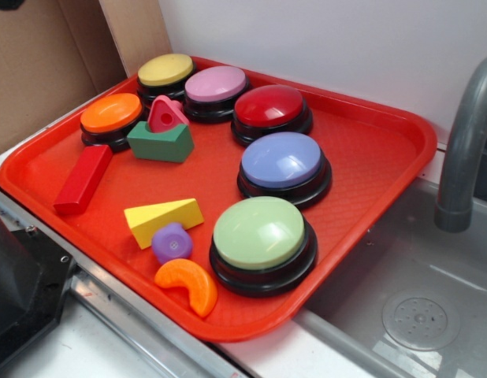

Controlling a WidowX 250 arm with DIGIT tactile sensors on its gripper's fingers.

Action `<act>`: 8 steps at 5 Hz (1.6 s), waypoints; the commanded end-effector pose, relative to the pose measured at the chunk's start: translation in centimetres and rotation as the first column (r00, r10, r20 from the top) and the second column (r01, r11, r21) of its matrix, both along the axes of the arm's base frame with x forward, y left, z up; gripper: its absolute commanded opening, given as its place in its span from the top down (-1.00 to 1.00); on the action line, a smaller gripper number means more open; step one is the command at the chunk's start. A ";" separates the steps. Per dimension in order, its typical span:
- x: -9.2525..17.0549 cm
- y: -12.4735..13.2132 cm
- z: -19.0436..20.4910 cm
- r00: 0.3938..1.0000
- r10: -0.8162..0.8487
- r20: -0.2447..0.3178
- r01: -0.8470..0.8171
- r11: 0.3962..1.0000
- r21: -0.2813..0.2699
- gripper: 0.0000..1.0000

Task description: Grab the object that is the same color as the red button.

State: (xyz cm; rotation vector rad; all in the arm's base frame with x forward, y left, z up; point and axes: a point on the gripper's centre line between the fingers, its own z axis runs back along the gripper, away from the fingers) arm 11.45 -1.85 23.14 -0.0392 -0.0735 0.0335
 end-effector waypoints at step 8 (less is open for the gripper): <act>4.4 10.8 -20.7 0.758 0.636 0.146 -0.648 0.760 0.048 -1.00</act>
